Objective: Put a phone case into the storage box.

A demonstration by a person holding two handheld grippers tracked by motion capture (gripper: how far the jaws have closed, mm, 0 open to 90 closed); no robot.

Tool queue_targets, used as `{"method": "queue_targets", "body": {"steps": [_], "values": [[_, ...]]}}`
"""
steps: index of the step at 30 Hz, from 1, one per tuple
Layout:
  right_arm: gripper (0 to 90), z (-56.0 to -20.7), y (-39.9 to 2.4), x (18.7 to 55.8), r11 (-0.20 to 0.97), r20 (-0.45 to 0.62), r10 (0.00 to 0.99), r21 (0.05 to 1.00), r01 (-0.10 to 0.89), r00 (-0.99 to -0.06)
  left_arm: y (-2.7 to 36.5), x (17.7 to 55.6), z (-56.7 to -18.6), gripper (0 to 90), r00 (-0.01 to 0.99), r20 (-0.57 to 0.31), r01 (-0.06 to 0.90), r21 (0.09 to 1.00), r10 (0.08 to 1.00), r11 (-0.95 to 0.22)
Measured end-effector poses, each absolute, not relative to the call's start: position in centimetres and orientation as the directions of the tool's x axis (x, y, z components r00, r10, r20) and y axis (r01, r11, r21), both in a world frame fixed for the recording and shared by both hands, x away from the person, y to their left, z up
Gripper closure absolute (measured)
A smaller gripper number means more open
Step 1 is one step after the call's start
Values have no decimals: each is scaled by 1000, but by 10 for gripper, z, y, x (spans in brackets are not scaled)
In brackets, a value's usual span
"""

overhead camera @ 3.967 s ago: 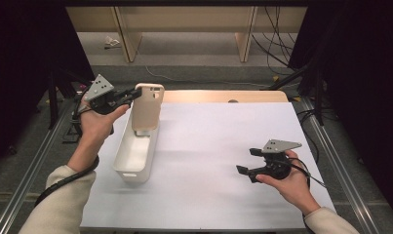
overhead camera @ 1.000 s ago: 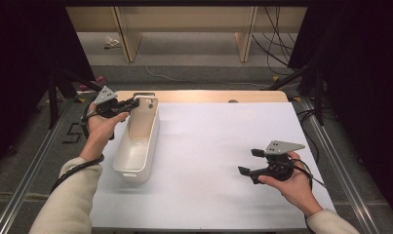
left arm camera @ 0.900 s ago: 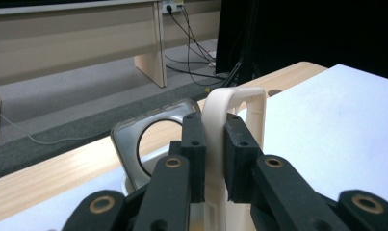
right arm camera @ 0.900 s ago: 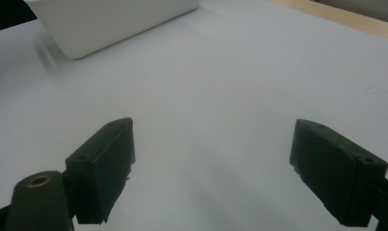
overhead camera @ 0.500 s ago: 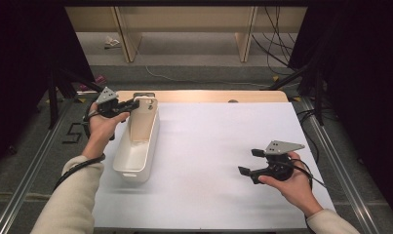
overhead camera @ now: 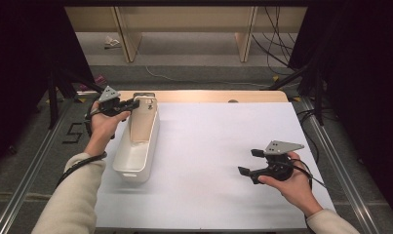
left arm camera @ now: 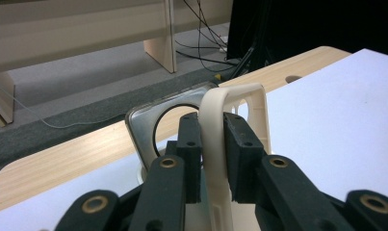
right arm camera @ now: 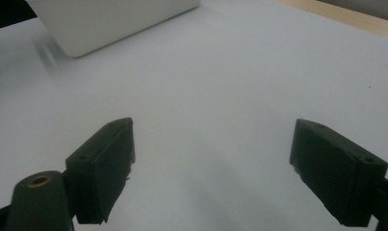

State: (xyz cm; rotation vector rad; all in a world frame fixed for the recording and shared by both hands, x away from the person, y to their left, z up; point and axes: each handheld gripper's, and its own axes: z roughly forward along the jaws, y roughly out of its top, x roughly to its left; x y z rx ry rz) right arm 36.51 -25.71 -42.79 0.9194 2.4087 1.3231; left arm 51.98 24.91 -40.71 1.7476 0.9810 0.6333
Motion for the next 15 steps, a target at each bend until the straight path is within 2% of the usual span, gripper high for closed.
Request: {"method": "queue_targets", "body": {"steps": [15], "values": [[169, -429, -257, 366, 393, 87, 628, 822, 411, -774, 247, 528, -408, 742, 510, 24, 351, 907, 860, -233]]}}
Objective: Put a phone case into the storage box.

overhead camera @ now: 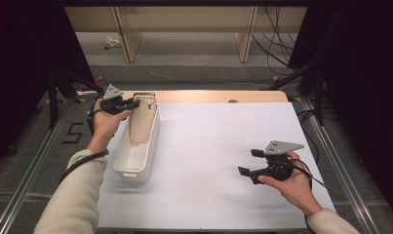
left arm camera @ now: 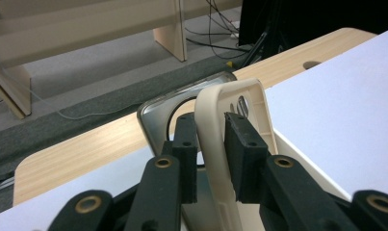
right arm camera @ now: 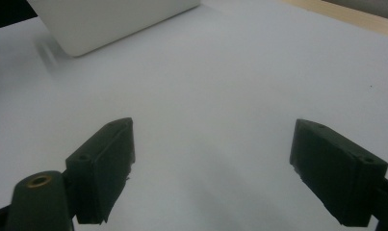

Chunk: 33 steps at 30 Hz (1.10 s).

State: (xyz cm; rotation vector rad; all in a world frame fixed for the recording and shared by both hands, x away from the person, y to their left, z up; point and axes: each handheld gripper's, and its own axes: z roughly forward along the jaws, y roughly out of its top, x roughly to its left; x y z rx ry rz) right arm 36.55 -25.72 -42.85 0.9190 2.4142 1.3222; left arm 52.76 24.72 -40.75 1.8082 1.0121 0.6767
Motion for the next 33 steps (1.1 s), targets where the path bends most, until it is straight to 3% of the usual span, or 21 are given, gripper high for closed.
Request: {"method": "queue_targets", "body": {"steps": [22, 33], "values": [[170, -429, -257, 365, 397, 87, 624, 821, 411, -777, 240, 532, -399, 651, 457, 136, 383, 862, 879, -332], [170, -428, -257, 366, 396, 85, 625, 822, 410, -776, 242, 524, -391, 599, 440, 127, 386, 867, 889, -315]]}}
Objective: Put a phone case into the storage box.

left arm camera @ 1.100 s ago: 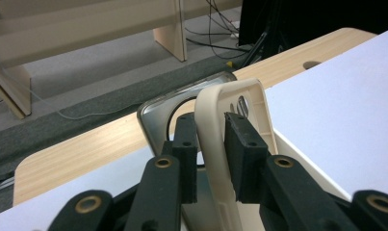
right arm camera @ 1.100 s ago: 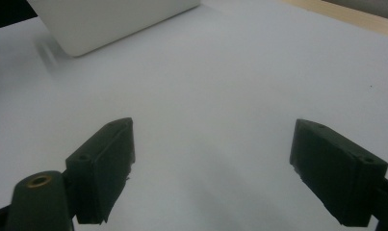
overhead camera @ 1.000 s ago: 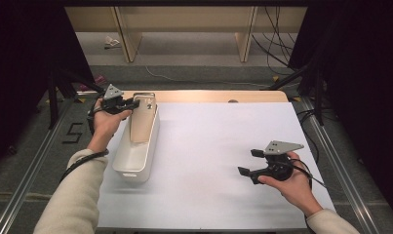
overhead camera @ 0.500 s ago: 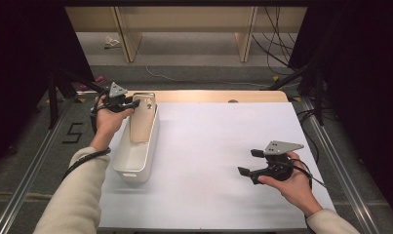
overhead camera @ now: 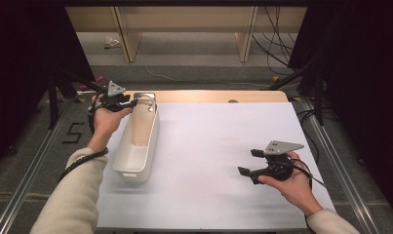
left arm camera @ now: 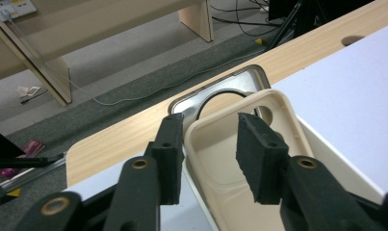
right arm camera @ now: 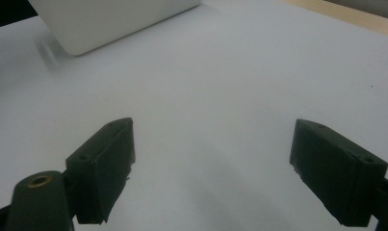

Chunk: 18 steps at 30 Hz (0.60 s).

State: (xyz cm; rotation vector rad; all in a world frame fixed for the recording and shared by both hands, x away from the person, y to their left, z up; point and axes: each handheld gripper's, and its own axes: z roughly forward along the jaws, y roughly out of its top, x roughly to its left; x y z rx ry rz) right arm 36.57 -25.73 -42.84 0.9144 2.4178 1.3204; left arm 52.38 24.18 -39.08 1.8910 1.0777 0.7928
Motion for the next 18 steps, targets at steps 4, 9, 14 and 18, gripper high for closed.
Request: {"method": "queue_targets", "body": {"steps": [4, 9, 14, 18], "values": [[169, -428, -257, 366, 395, 83, 628, 823, 409, -774, 241, 517, -386, 530, 436, 84, 388, 880, 896, -272], [169, -429, -258, 366, 396, 83, 630, 821, 411, -772, 239, 508, -380, 390, 443, 9, 412, 886, 897, -213], [169, -429, -258, 367, 397, 81, 630, 821, 411, -772, 240, 499, -376, 296, 455, 34, 395, 888, 890, -235], [169, -428, -259, 367, 397, 82, 630, 820, 412, -772, 237, 491, -375, 239, 470, 35, 401, 881, 882, -249]]}}
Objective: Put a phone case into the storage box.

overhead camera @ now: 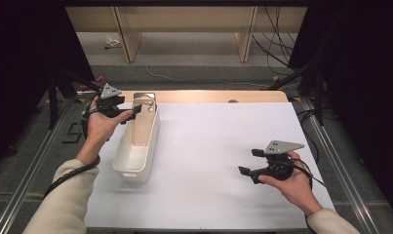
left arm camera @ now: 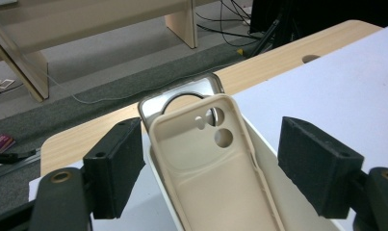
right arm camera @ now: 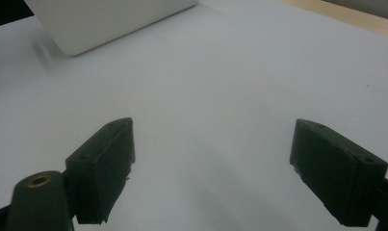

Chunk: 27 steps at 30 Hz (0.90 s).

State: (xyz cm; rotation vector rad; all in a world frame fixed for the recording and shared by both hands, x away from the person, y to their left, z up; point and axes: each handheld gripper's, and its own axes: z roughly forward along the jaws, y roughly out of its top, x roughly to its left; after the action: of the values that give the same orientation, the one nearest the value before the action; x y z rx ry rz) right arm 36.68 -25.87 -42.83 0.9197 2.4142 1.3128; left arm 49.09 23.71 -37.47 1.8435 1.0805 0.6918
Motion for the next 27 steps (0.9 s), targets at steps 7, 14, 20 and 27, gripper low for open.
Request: {"method": "queue_targets", "body": {"steps": [7, 14, 20, 27], "values": [[169, -428, -259, 367, 395, 82, 632, 822, 411, -771, 230, 476, -368, 164, 490, 35, 395, 882, 871, -257], [168, -428, -260, 367, 391, 84, 634, 823, 413, -769, 227, 464, -365, 136, 511, 27, 399, 878, 859, -265], [168, -428, -260, 368, 390, 84, 635, 823, 413, -768, 225, 454, -364, 87, 529, 16, 398, 878, 849, -265], [168, -428, -260, 368, 390, 84, 635, 824, 412, -768, 218, 440, -370, 44, 553, 2, 397, 878, 833, -265]]}}
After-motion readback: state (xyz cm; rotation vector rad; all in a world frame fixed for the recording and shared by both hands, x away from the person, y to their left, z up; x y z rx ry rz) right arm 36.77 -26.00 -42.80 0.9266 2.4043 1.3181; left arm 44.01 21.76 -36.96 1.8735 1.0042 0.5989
